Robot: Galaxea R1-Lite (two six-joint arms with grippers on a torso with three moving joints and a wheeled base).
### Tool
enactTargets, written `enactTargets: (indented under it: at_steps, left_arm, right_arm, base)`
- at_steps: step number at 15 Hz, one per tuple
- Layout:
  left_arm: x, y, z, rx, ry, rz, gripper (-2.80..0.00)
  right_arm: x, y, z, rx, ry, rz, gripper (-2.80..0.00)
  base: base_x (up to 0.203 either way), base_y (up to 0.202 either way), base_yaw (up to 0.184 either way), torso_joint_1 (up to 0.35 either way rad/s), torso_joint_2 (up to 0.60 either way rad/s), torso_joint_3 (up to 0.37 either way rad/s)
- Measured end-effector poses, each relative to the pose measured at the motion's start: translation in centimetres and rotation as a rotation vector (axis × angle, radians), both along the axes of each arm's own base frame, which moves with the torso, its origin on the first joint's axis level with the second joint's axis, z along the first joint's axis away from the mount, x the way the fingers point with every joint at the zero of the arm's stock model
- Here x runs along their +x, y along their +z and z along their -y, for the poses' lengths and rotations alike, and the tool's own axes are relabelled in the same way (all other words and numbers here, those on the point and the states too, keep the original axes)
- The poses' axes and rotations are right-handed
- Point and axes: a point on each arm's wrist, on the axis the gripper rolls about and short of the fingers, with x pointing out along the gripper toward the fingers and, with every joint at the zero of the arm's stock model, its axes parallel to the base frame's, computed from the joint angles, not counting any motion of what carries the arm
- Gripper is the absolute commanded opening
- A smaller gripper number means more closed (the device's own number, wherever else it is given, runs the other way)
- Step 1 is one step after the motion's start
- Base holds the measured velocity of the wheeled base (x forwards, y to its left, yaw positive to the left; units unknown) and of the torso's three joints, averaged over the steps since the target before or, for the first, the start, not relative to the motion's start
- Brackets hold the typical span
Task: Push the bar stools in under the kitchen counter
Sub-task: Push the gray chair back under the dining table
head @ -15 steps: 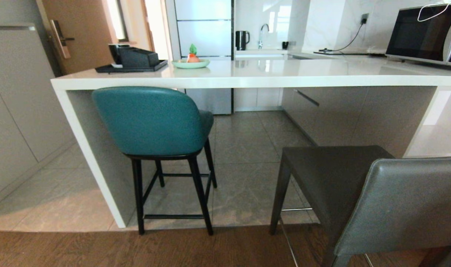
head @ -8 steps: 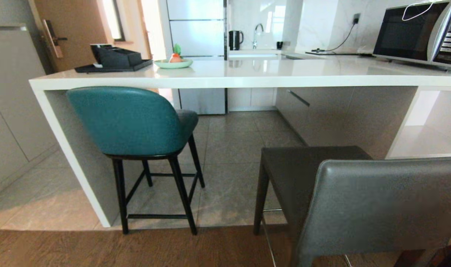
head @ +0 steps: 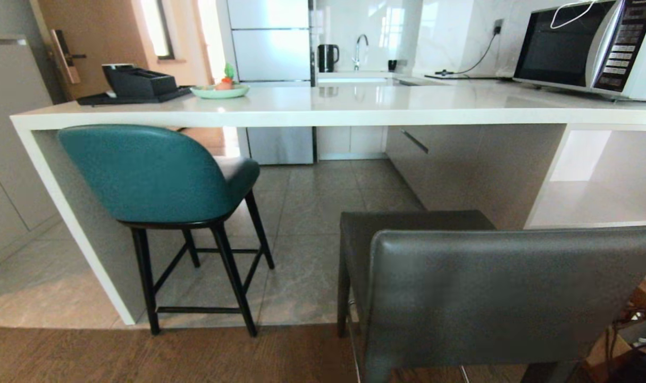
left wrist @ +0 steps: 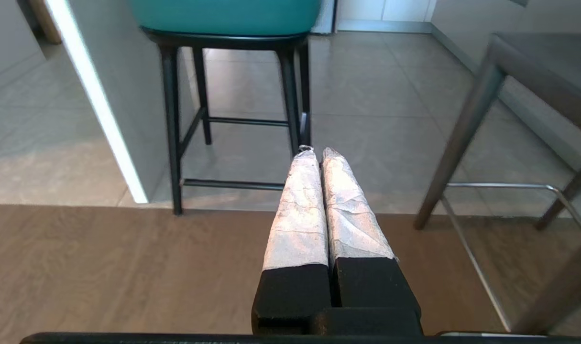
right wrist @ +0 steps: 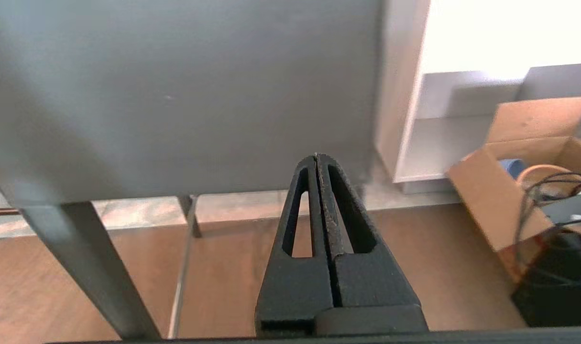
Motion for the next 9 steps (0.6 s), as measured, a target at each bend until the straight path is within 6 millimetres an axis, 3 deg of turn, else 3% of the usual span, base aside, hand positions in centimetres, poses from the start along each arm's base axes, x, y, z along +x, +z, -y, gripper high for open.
enactTargets:
  at_steps: [9]
  left_arm:
    - [0.00,0.00,0.00,0.000,-0.001,0.000,-2.80]
  right_arm:
    - [0.00,0.00,0.00,0.000,-0.001,0.000,-2.80]
  base:
    - [0.000,-0.193,0.001,0.002,0.00,0.002]
